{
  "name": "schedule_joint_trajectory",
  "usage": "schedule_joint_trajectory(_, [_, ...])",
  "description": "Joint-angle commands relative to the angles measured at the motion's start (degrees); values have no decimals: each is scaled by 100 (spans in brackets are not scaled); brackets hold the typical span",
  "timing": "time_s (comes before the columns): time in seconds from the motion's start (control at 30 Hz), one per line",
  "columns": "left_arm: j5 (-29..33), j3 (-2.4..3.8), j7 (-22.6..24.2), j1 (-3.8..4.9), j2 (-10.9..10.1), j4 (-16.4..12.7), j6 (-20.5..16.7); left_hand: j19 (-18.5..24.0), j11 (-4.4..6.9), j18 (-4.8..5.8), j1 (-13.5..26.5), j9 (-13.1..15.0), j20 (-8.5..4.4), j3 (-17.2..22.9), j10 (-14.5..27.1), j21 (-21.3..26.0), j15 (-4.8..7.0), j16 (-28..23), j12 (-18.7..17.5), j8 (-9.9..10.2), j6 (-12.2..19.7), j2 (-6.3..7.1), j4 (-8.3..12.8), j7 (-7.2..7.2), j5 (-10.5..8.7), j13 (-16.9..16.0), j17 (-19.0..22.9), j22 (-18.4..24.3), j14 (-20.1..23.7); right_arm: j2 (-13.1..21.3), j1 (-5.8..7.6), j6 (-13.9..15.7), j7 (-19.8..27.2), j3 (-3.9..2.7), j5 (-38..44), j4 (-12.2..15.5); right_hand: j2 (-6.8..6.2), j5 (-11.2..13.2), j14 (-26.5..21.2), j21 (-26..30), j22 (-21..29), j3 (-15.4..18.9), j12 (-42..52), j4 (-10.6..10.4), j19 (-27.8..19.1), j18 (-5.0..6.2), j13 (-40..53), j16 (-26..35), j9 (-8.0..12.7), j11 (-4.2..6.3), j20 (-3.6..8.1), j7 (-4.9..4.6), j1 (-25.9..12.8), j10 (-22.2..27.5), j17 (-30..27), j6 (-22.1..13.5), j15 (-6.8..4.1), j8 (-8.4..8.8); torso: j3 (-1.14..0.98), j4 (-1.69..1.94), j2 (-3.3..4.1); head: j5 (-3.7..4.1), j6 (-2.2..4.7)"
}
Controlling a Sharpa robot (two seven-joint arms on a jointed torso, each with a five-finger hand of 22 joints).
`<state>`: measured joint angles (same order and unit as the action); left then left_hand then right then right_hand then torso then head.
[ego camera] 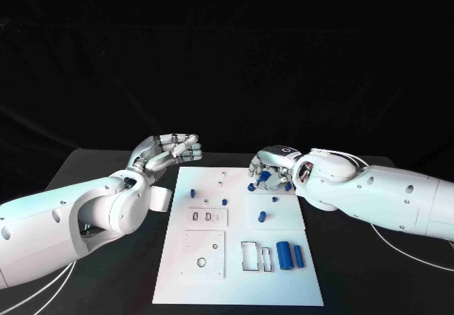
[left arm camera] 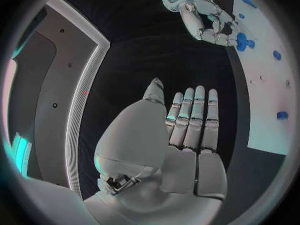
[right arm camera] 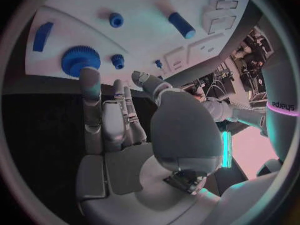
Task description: Assemble the parts on the task board
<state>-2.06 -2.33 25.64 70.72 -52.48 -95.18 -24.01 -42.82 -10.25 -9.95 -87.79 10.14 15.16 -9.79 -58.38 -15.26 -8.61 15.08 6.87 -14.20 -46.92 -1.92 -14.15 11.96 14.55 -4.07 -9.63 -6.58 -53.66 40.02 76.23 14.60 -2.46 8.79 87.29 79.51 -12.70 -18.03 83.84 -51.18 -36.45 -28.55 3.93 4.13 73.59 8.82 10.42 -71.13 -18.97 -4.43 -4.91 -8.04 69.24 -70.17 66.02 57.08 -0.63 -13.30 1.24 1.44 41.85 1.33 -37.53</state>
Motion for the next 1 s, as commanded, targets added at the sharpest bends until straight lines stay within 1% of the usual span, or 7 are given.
schedule_joint_trajectory(0.03, [-54,7,-31,9,-16,-62,163,-31,-12,-58,27,5,-11,-39,-28,-10,9,31,-37,-14,-33,-16,-15,59,-41,-6,-8,8,-33,-47,-11,-66,-177,-1,281,-40,-61,-31,286,-291,-340,-41,-22,-16,23,-60,21,-224,-56,-20,-15,-34,2,82,196,-13,51,-8,2,21,49,10,4])
schedule_joint_trajectory(0.2, [-54,9,-43,9,-40,-89,166,-34,-12,-58,31,5,-12,-46,-31,-10,9,33,-39,-14,-34,-18,-18,58,-46,-6,-11,10,-37,-109,-24,-137,-230,2,358,-98,-85,-35,298,-576,-681,-57,-28,-47,22,-90,33,-436,-117,-48,-45,-52,11,198,384,-41,76,1,1,27,87,10,27])
schedule_joint_trajectory(0.33, [-54,12,-58,9,-55,-103,174,-34,-12,-58,31,5,-12,-46,-31,-10,9,33,-39,-14,-34,-18,-18,58,-46,-6,-11,10,-37,-148,-29,-195,-277,3,419,-141,-108,-16,297,-664,-780,-51,-35,-63,-15,-92,34,-525,-149,-71,-68,-67,14,296,453,-69,96,14,0,28,113,10,32])
schedule_joint_trajectory(0.47, [-52,14,-69,9,-62,-111,184,-40,-12,-58,40,5,-13,-59,-35,-10,10,35,-44,-15,-35,-21,-26,58,-54,-7,-16,12,-42,-181,-35,-250,-309,5,468,-184,-119,-1,293,-740,-870,-38,-37,-74,-36,-96,34,-575,-173,-87,-86,-78,21,384,485,-92,112,25,3,38,130,14,30])
schedule_joint_trajectory(0.63, [-46,17,-86,9,-75,-120,195,-41,-12,-58,44,6,-13,-63,-36,-10,11,35,-46,-15,-35,-23,-29,58,-58,-7,-17,13,-44,-226,-49,-315,-341,9,509,-242,-116,11,288,-813,-958,-18,-31,-84,-63,-99,23,-626,-199,-108,-111,-93,40,501,512,-117,130,40,1,49,154,14,23])
schedule_joint_trajectory(0.83, [-43,19,-107,10,-93,-127,206,-47,-12,-57,56,6,-14,-82,-40,-8,11,36,-53,-15,-35,-31,-40,59,-74,-8,-24,17,-47,-249,-61,-331,-355,11,538,-290,-110,13,277,-865,-1024,-6,-27,-92,-64,-106,18,-621,-213,-118,-124,-105,48,551,486,-114,137,39,-1,44,174,14,27])
schedule_joint_trajectory(1.0, [-39,21,-125,10,-104,-129,214,-51,-12,-57,66,6,-15,-97,-42,-7,12,36,-60,-13,-31,-35,-48,61,-87,-9,-28,21,-48,-262,-71,-351,-343,12,544,-294,-80,1,296,-986,-1182,-9,1,-102,-25,-124,25,-708,-234,-116,-134,-101,68,540,586,-92,140,29,2,47,194,13,26])
